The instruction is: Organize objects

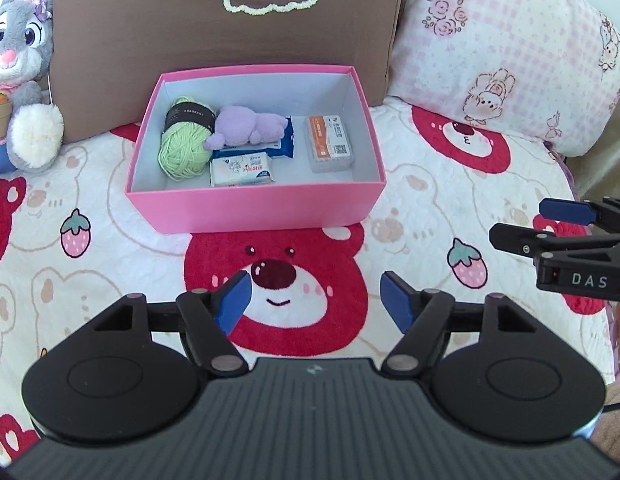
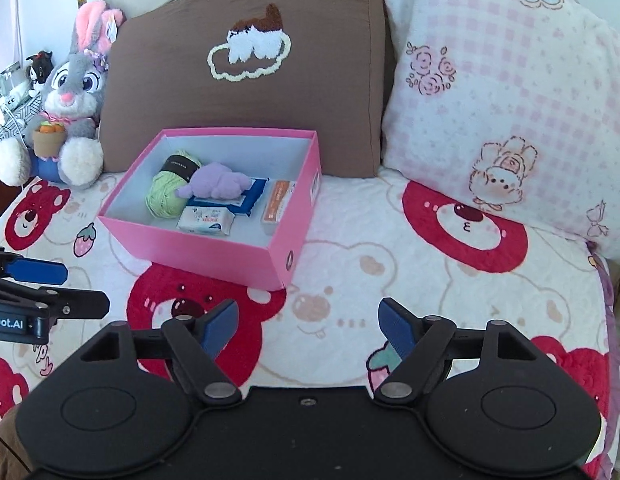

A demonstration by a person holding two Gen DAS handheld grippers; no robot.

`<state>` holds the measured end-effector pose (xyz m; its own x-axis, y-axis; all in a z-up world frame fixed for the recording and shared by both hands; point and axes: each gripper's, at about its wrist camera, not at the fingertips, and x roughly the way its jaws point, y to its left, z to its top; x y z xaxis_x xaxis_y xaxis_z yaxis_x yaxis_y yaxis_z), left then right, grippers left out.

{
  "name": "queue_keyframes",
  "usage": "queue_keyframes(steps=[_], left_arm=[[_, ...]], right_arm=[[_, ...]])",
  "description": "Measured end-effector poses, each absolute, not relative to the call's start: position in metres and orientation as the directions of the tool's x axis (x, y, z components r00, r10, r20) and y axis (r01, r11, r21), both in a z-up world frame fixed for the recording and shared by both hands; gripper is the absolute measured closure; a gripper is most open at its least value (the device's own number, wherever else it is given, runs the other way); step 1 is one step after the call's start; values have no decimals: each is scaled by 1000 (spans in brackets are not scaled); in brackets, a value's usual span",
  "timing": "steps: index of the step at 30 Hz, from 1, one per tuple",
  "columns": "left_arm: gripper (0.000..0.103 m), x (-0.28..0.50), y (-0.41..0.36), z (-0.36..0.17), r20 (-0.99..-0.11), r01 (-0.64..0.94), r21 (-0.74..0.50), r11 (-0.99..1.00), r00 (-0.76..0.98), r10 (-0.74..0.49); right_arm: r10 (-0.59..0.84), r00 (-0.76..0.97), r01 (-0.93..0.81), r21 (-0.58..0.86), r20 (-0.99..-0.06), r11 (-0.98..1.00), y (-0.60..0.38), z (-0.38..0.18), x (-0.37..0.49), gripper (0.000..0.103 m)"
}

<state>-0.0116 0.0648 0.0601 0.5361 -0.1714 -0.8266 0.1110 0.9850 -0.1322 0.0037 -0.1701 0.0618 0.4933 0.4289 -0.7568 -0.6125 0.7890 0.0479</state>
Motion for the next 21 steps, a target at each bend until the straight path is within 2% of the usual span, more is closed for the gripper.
queue_keyframes(steps=[4, 7, 9, 12, 16, 21], left_arm=[[32, -11, 68, 51, -846, 79, -152, 985, 506, -171], [29, -13, 64, 45, -852, 75, -103, 992, 509, -127], [28, -14, 59, 42, -854, 74, -62, 995, 512, -92], [20, -17, 54, 40, -860, 68, -57, 996, 504, -84], [5, -21, 49, 39, -856, 69, -49, 996, 511, -78], [3, -20, 42, 34, -879, 47, -25, 999, 474, -44]], right_arm=[[415, 486, -600, 52, -769, 799, -173, 56, 1, 21], [416, 485, -581, 71, -769, 811, -175, 54, 0, 10], [405, 486, -561, 78, -774, 824, -177, 52, 1, 9], [381, 490, -542, 69, -784, 838, -180, 50, 0, 9], [367, 506, -524, 59, -781, 850, -187, 49, -4, 9], [340, 518, -513, 33, -785, 858, -191, 47, -7, 9]])
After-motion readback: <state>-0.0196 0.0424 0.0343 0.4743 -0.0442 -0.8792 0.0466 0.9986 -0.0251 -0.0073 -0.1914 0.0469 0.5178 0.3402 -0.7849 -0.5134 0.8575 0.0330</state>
